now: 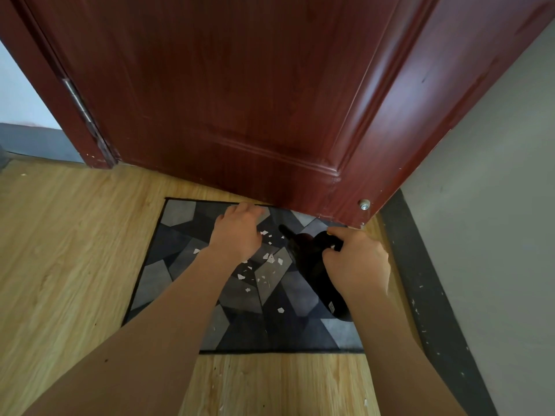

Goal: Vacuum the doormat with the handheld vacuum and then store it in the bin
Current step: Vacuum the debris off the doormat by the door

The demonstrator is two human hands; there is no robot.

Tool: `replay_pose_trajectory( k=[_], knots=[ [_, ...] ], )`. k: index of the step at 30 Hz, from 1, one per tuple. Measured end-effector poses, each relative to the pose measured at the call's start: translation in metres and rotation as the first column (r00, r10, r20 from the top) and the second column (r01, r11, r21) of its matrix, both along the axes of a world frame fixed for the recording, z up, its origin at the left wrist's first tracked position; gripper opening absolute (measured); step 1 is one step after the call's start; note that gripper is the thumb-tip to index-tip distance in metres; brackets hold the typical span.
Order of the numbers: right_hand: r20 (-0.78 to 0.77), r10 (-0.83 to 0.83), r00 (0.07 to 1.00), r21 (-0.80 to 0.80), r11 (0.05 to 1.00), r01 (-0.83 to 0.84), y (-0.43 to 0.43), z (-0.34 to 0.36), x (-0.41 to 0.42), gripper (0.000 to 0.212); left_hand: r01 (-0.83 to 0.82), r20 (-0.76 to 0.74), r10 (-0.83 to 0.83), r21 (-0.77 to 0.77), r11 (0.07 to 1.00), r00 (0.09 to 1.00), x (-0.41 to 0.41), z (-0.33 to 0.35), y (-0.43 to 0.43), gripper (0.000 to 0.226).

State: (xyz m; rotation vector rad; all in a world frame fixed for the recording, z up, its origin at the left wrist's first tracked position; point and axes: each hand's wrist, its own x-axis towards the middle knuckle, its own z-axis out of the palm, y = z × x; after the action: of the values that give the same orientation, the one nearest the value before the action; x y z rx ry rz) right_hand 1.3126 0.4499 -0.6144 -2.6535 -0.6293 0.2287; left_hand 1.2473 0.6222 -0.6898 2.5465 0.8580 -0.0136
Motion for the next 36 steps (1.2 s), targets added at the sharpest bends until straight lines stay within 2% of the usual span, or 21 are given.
replay_pose_trajectory(
  k=[5,16,31,36],
  knots=[
    [0.007,0.062,0.998,-0.008,0.998,-0.062,0.009,-0.004,-0.007,0.031,-0.007,-0.035,0.007,-0.001,1.000,0.999,-0.007,-0.007,0.006,0.061],
    [0.020,0.109,0.994,0.003,0.994,-0.109,0.020,-0.005,-0.015,0.031,-0.113,-0.101,0.108,-0.045,0.993,0.989,-0.030,-0.015,0.026,0.063],
    [0.003,0.147,0.989,0.075,0.986,-0.147,0.036,-0.007,-0.026,0.036,-0.132,-0.073,0.129,-0.044,0.990,0.989,-0.038,-0.012,0.030,0.062],
    [-0.010,0.193,0.981,0.041,0.980,-0.193,0.039,-0.008,-0.028,0.039,-0.115,-0.067,0.112,-0.029,0.993,0.991,-0.037,-0.010,0.030,0.062]
  ],
)
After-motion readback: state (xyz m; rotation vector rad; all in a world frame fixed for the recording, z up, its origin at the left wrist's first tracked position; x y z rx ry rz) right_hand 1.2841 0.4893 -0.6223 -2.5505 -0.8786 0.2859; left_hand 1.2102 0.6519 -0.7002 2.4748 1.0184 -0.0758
